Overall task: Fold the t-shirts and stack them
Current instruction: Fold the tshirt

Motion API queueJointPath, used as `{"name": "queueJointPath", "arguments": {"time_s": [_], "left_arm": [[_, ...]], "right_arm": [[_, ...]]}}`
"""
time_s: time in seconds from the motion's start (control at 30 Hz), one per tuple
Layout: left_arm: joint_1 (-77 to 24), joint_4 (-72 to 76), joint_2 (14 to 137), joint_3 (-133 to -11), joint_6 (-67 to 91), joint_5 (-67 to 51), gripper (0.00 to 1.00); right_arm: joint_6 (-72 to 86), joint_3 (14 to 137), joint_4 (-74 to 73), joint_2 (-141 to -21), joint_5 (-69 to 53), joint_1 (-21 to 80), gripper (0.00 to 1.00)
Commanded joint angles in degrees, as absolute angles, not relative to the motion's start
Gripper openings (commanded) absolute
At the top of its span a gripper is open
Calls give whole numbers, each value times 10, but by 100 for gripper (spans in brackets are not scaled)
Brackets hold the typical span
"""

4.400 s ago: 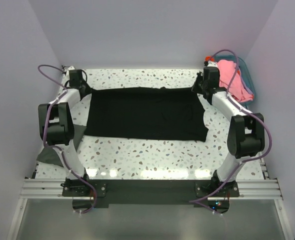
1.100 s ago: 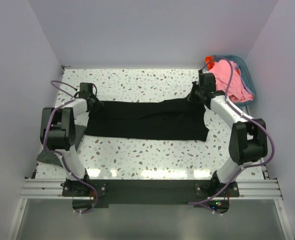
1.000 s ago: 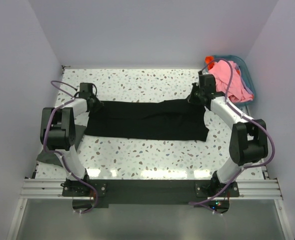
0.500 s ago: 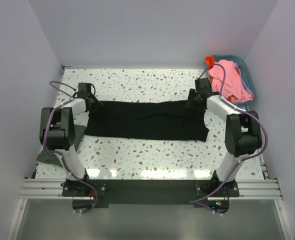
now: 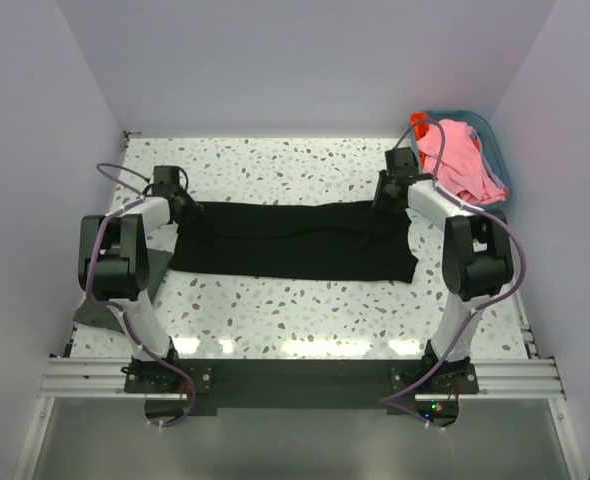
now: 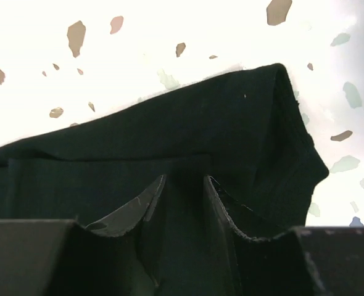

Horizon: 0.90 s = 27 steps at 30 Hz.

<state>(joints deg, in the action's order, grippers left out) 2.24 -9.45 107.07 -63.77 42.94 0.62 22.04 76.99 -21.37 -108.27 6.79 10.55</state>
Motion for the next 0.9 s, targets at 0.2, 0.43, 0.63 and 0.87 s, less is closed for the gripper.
{"name": "queueJointPath", "arguments": {"time_s": [0.2,0.43,0.63,0.87], "left_arm": [[30,-85,1058,-633,432,4,29],[30,-83,1058,-629,434,3,29],[33,-82,1058,-625,437,-11,28],[34,-75,1061,-621,443,-19,27]], "right_arm": [[225,780,-218,-1080,85,105,25],[225,766,-203,-1065,55,106,0],[232,716,-179,-1008,16,105,0],[243,617,-139,-923,-36,105,0]]}}
